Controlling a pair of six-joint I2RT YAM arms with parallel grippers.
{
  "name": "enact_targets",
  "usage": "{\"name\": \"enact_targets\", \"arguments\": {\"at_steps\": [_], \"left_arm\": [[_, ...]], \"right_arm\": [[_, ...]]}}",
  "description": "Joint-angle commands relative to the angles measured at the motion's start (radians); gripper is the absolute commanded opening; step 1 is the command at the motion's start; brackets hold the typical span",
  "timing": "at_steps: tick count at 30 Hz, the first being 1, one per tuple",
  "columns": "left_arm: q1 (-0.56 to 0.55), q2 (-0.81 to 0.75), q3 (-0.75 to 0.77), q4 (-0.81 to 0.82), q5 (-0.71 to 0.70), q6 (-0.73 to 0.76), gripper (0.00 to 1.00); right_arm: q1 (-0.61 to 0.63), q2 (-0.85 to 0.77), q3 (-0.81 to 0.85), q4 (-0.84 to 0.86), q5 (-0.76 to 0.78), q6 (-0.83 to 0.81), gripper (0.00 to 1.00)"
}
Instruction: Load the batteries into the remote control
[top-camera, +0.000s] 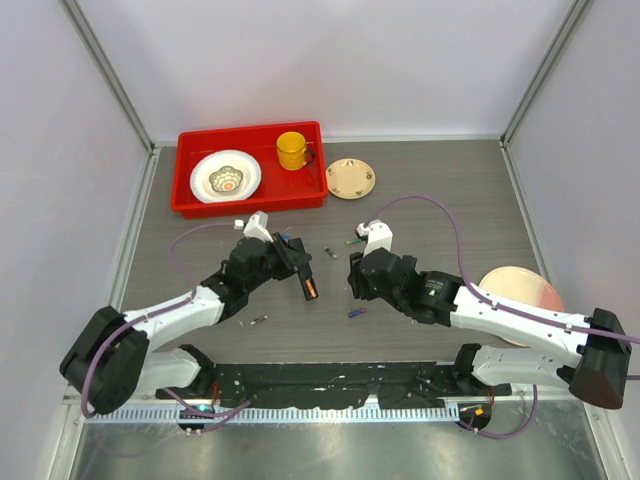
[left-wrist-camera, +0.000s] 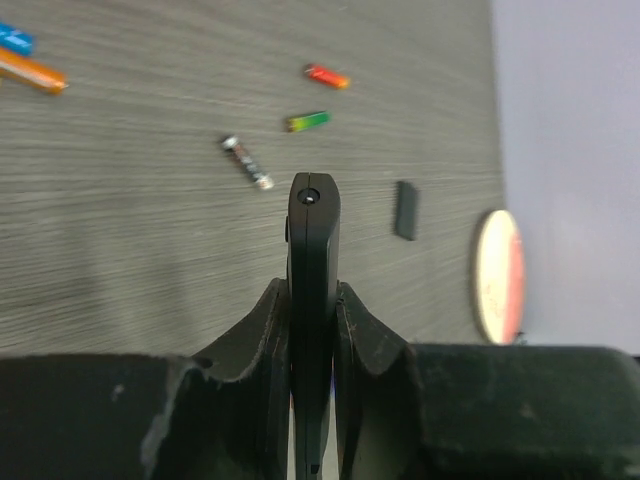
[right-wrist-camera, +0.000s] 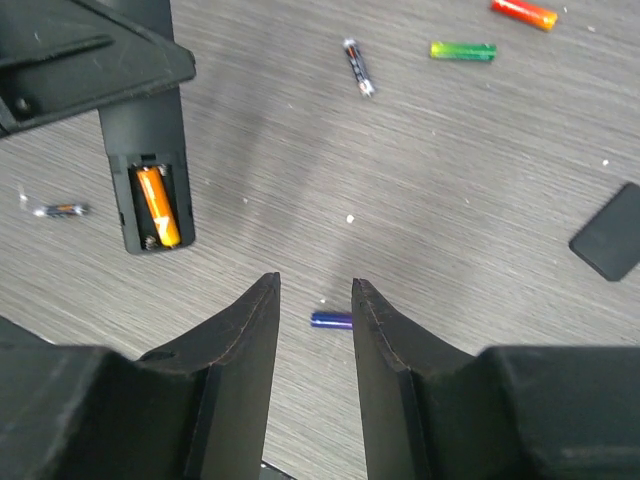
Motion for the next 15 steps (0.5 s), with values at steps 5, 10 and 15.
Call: {"name": "enact_targets", "arguments": {"at_steps": [5,10,15], "left_arm": [[-0.010,0.122,0.158,-0.263,-0.136,0.140,0.00],[-0.047,0.201,0.300,-0.418,-0.252,0.204,0.00],[-0.092,0.326,0.452,-0.620,-0.308,0.252,0.00]], "right_arm": [[0.001,-0.044,-0.064,0.032,0.064,0.016,0.40],[0.001,-0.041,-0.087,0.043,0.056,0.025,0.40],[0.001,-0.032,-0.093,0.046,0.054,0.031,0.40]]}}
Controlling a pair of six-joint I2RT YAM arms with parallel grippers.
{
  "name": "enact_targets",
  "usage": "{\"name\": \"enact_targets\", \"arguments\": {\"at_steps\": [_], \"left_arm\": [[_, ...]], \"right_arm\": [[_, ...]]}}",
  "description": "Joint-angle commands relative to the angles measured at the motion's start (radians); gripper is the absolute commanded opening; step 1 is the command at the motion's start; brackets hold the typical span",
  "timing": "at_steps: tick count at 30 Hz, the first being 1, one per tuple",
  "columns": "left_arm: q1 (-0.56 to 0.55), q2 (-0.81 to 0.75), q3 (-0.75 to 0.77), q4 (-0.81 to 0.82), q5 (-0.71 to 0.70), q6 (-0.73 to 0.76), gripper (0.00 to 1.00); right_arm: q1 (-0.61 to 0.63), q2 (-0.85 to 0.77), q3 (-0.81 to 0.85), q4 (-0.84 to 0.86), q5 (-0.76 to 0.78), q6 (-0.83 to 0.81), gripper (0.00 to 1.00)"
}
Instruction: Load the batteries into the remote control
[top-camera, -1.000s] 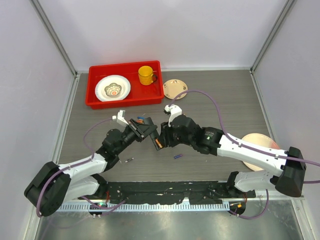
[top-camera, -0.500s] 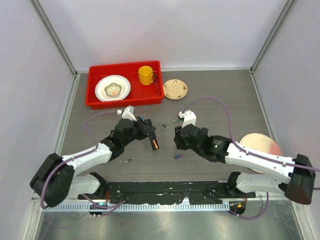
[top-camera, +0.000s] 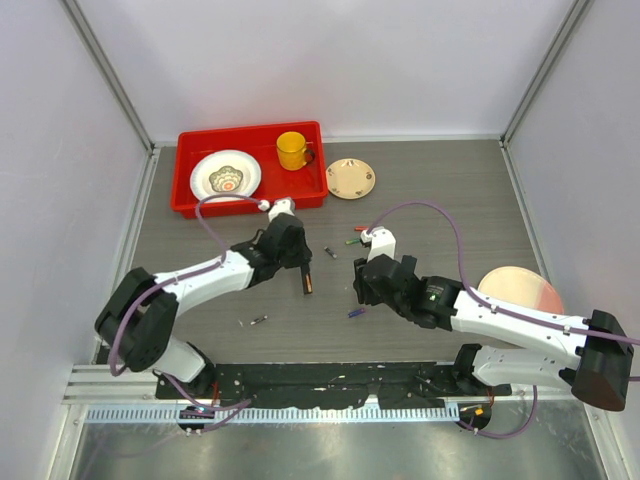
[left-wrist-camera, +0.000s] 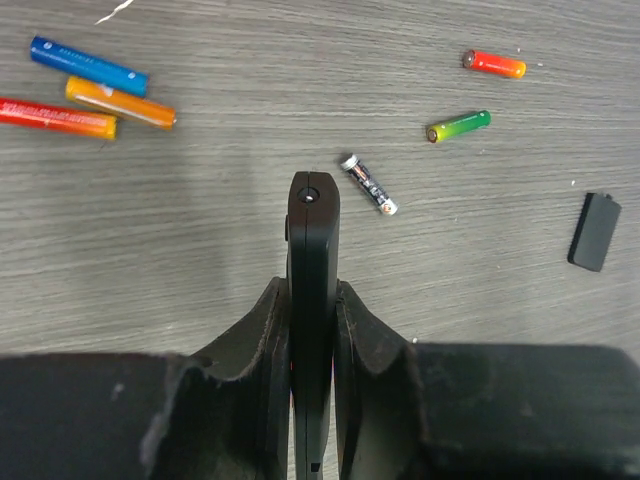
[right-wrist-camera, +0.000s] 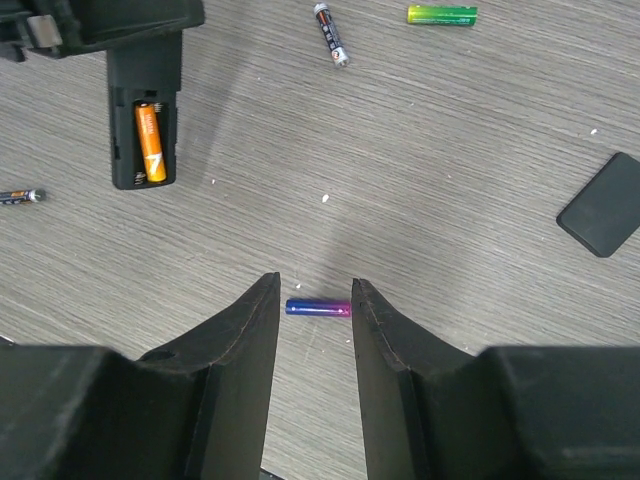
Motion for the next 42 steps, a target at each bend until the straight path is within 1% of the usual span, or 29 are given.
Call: {"name": "enact_targets", "arguments": {"at_steps": [1,8,13,18,23,28,31,33,38,42], "left_arm": [[-0.035,0.087,0.128,-0.163,-0.098,0.069,0.00],[-0.047,0.167,0.197,-0.252,-0.119,0.068,0.00],[-0.050,0.199,0.229,-0.287,-0.133,0.083,0.00],[-0.076,0.224,0.289,-0.367,-0.202,0.100,0.00],[-0.099,0.291,0.396,-0.460,-0.270,0.131,0.00],[-0.105,0.328,0.419,-0.466,-0.265,0.132,0.00],[-0.107,0.359,0.445,-0.503,-0.270,0.137,0.00],[-0.117,0.377,0.482,-0.531,-0.300,0.148,0.00],[-0.127,0.337,0.475,-0.514,-0.307,0.149,0.00],[-0.125,0.265,0.433,-0.494,-0.317,0.140,0.00]], "right_arm": [[0.001,-0.013,-0.006,0.043,0.030,0.021,0.40],[0.001,-0.028,-0.017,0.035,0.036,0.023,0.40],[0.001,-0.022,-0.017,0.032,0.033,0.026,0.41],[0.001,-0.006,-0.009,0.034,0.029,0.029,0.41],[0.001,0.000,-0.005,0.037,0.029,0.031,0.41],[-0.001,-0.008,-0.005,0.029,0.032,0.031,0.41],[0.001,-0.009,-0.006,0.025,0.036,0.031,0.41],[0.001,-0.008,-0.003,0.025,0.036,0.031,0.41],[-0.001,-0.006,0.001,0.026,0.035,0.034,0.41],[-0.002,-0.006,-0.003,0.032,0.027,0.041,0.43]]}}
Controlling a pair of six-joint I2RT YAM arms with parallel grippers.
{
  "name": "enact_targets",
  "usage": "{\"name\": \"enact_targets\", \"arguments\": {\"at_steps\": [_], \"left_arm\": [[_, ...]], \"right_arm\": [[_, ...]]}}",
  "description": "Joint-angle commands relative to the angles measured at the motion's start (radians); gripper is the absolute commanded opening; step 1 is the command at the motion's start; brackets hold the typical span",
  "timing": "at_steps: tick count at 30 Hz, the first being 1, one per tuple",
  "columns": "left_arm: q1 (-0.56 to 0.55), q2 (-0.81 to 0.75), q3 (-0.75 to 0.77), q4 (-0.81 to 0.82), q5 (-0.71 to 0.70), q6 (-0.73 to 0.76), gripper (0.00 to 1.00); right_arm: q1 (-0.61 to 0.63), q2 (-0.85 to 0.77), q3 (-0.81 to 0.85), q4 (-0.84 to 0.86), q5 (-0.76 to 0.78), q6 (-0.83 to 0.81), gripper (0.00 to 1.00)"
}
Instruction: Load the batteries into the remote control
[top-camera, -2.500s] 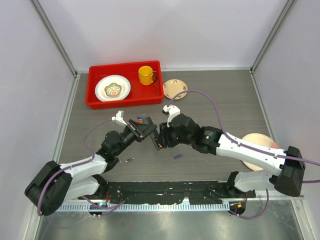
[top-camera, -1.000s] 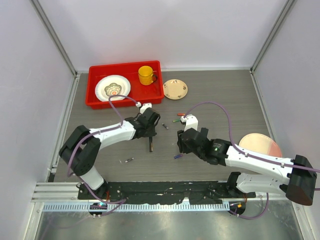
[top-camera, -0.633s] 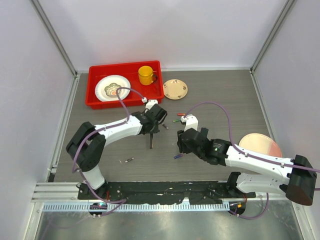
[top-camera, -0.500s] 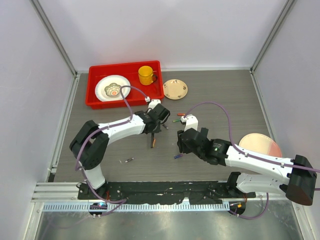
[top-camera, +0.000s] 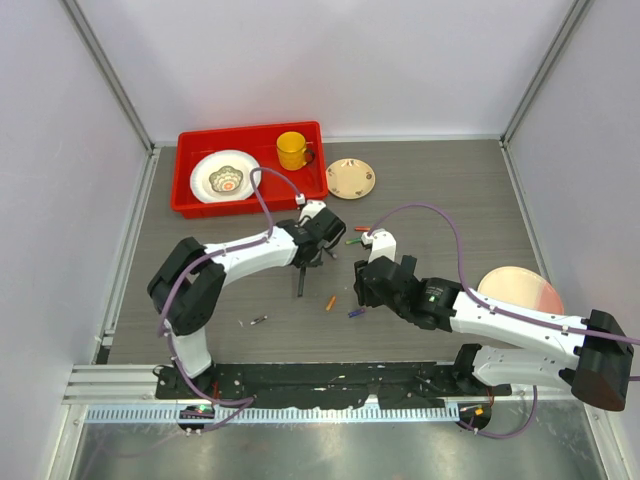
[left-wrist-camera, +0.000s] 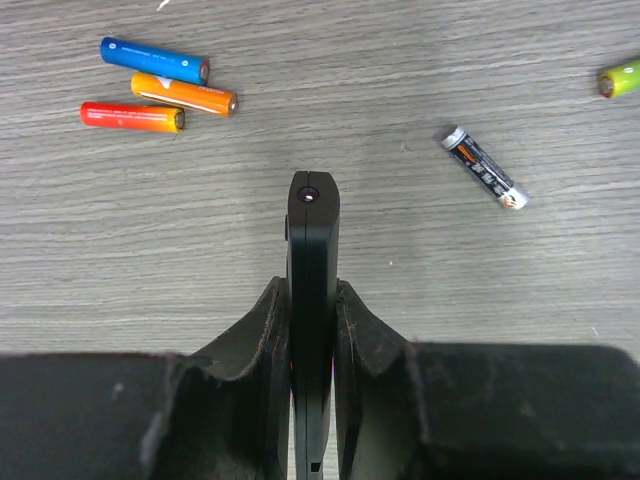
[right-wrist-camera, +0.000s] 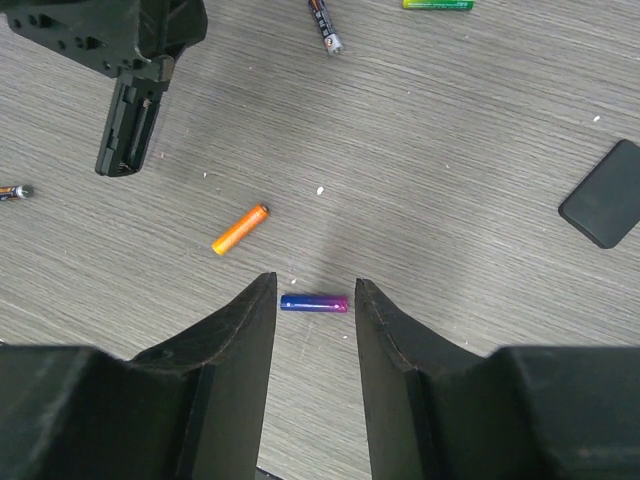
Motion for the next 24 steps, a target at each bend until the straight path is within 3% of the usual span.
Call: {"name": "enact_targets", "arguments": {"at_steps": [1,3,7,13,24], "left_arm": [[-0.003,-0.162,-0.029,0.041,-0.050,-0.006,0.00],[0.006,-0.234,-0.110,0.091,-0.019,-0.019,0.00],[0.052,-0.522,-0.340,0.377,0.137,-0.078,0.00],[0.080,-0.785,-0.621,0.626,0.232,-0.190,0.00],[0.083,-0.914,-0.765,0.650,0.263,-0.229,0.00]], "right_arm": [[0.000,-0.007,0.015,0.032,0.017,0.032,0.44],[-0.014,0.017,0.012,0.053,-0.047,0.044,0.47],[-0.053,0.109,0.024,0.093,-0.181,0.109,0.52],[-0.062,0.278,0.085,0.086,-0.198,0.146,0.54],[-0.066,0.341,0.094,0.050,-0.147,0.187,0.54]]}}
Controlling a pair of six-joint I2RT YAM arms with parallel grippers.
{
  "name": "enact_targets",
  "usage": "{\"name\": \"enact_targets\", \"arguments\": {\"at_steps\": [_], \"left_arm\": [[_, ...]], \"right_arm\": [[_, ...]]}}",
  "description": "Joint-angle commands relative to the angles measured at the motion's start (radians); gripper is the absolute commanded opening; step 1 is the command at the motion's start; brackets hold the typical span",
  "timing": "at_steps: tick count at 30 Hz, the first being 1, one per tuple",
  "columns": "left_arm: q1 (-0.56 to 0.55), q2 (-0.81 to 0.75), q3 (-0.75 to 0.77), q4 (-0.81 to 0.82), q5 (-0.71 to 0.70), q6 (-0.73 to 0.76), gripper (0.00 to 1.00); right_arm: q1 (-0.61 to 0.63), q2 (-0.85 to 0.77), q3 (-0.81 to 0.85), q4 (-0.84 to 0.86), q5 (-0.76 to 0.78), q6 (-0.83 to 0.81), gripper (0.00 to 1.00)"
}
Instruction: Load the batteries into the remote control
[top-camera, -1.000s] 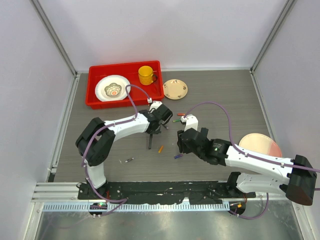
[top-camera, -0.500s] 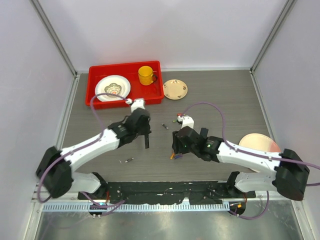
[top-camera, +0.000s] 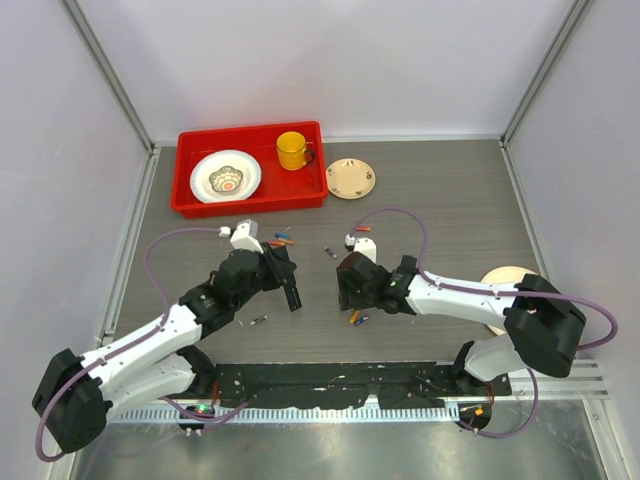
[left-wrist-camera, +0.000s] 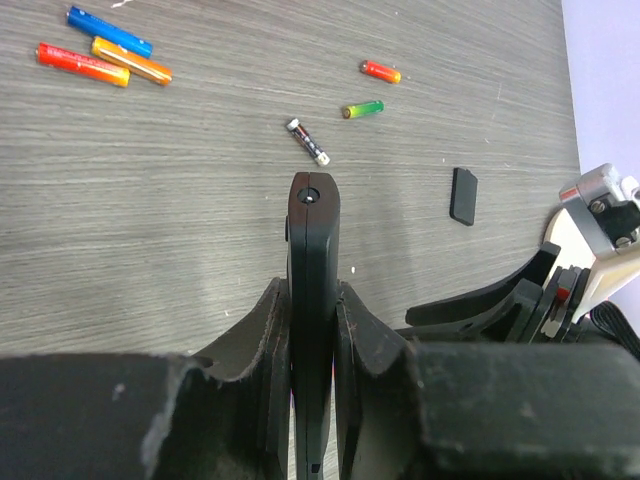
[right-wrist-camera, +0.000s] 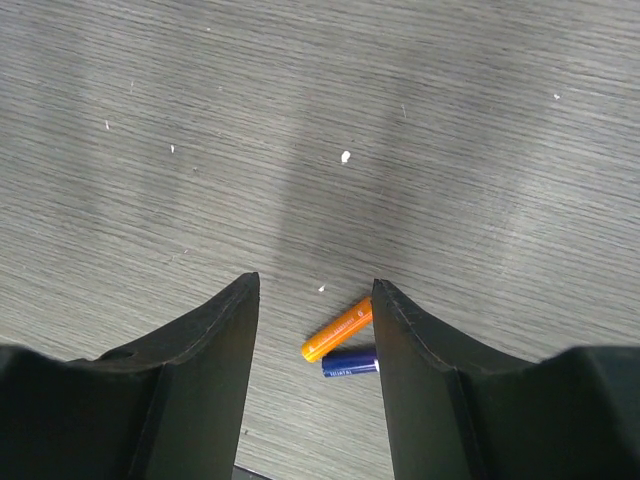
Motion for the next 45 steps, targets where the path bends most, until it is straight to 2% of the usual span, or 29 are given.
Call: {"name": "enact_targets", "arguments": {"at_steps": [1,8,29,45], "left_arm": [[0.003,-0.016,-0.029,0.097,0.020,-0.029,0.00],[0.003,0.029,-0.038,0.134,0.063,-0.048,0.00],[0.003,0.069,-0.059,0.186,0.101,-0.072,0.00],[0.003,0.050,-0.076,0.197,0.112,-0.086,0.00]], "right_arm": [[-0.005,0.016,0.047,-0.011,0.025,0.031,0.54],[-0.005,0.046,0.025,-0.028,0.004,0.068,0.51],[-0.006,-0.082,-0.085,-0.096,0.068,0.163,0.52],[0.005,-0.031,-0.076,-0.073,0.015,0.166,0.44]]}}
